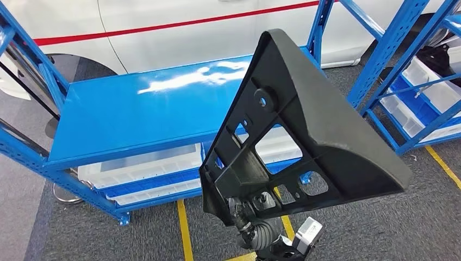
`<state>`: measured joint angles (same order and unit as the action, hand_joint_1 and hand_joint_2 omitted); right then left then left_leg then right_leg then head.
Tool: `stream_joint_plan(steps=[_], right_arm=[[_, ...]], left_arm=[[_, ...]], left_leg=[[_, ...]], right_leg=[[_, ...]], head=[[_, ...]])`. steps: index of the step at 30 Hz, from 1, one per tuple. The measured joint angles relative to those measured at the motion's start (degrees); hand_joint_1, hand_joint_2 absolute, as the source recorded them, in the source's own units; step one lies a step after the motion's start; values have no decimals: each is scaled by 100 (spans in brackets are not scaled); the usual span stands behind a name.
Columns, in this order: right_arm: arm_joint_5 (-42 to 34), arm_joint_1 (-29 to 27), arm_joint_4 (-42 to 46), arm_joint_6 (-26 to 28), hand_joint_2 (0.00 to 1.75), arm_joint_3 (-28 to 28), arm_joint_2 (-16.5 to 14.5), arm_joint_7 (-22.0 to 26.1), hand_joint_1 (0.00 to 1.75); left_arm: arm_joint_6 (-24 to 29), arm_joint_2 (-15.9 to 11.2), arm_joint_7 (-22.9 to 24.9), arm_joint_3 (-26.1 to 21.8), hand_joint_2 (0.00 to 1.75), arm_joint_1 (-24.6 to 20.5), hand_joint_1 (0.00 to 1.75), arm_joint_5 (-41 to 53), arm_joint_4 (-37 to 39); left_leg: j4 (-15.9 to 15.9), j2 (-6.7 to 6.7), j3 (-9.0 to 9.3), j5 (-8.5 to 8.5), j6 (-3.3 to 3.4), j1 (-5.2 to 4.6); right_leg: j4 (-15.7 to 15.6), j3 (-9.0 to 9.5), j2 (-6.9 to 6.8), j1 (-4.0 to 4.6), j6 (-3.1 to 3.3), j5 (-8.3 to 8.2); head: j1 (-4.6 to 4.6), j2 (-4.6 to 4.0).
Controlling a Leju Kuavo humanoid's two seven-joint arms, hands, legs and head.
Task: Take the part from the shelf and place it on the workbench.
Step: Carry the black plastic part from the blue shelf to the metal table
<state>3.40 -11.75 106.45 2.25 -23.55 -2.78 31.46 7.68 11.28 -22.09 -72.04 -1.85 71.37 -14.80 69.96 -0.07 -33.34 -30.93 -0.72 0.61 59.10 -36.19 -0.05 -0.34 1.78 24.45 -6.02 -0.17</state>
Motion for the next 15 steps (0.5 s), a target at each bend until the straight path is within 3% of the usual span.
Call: stream_joint_plan(steps=[2, 3, 4, 6, 7, 8, 9, 10, 11, 12, 13, 14, 15], right_arm=[[-85, -26, -1, 0, 175, 7, 1, 0, 175], [-114, -34, -2, -1, 175, 11, 1, 2, 175], [-130, -38, -3, -2, 175, 14, 2, 7, 175], [-143, -65, -10, -2, 175, 21, 5, 23, 175], [-147, -86, -15, -2, 175, 24, 9, 34, 175], [-152, -107, -21, -1, 175, 26, 14, 45, 175], [-171, -124, -30, -3, 175, 27, 21, 54, 175], [-208, -137, -38, -10, 175, 27, 26, 60, 175], [-261, -150, -49, -23, 175, 28, 31, 63, 175], [-324, -168, -62, -41, 175, 30, 35, 66, 175], [-381, -187, -77, -62, 175, 32, 38, 68, 175], [-427, -204, -94, -77, 175, 34, 43, 71, 175], [-466, -218, -110, -86, 175, 37, 48, 75, 175]], left_arm=[[-1, -13, -6, -3, 175, -5, 0, 7, -8], [-2, -16, -10, -7, 175, -2, 0, 14, -12], [-2, -19, -13, -12, 175, 1, 0, 21, -15], [-3, -4, -16, -27, 175, 2, 0, 37, -15], [-3, 3, -15, -33, 175, -4, 0, 43, -16], [0, 10, -14, -38, 175, -8, 0, 49, -16], [4, 13, -13, -42, 175, -10, 0, 55, -17], [8, 12, -11, -48, 175, -3, 0, 60, -17], [11, 11, -11, -56, 175, 3, 0, 62, -17], [11, 11, -12, -70, 175, 5, 0, 62, -17], [10, 12, -14, -88, 175, 2, 0, 57, -17], [8, 15, -15, -107, 175, -4, 0, 52, -17], [5, 21, -16, -123, 175, -8, 0, 49, -17]], left_leg=[[-912, -206, 676, 5, 106, -17], [-1253, -291, 897, -62, 141, -31], [-1445, -326, 1004, -117, 159, -45], [-1521, -207, 949, -17, 182, -49], [-1548, -137, 894, 60, 214, -37], [-1576, -61, 824, 139, 250, -21], [-1591, 14, 745, 202, 280, -11], [-1594, 74, 659, 256, 303, -15], [-1588, 143, 579, 306, 310, -18], [-1575, 216, 494, 360, 305, -19], [-1550, 288, 410, 408, 294, -17], [-1512, 355, 328, 445, 276, -13], [-1459, 420, 254, 472, 254, -9]], right_leg=[[13, -116, 54, 16, -49, -127], [5, -144, 82, 14, -79, -195], [-13, -159, 107, 9, -111, -264], [-57, -198, 185, 4, -176, -374], [-13, -245, 197, 8, -202, -297], [124, -314, 186, 13, -226, -111], [386, -400, 147, 3, -243, 181], [739, -486, 104, -5, -265, 477], [1118, -560, 77, -20, -289, 666], [1446, -596, 58, -38, -315, 695], [1628, -565, 40, -58, -338, 576], [1617, -439, 10, -79, -357, 385], [1382, -190, -61, -98, -370, 229]], head=[[-2, 0], [-2, 0], [-2, 1], [-3, 1], [-8, 1], [-13, 1], [-15, 1], [-19, 1], [-17, 1], [-17, 1], [-18, 1], [-17, 1], [-18, 0]])
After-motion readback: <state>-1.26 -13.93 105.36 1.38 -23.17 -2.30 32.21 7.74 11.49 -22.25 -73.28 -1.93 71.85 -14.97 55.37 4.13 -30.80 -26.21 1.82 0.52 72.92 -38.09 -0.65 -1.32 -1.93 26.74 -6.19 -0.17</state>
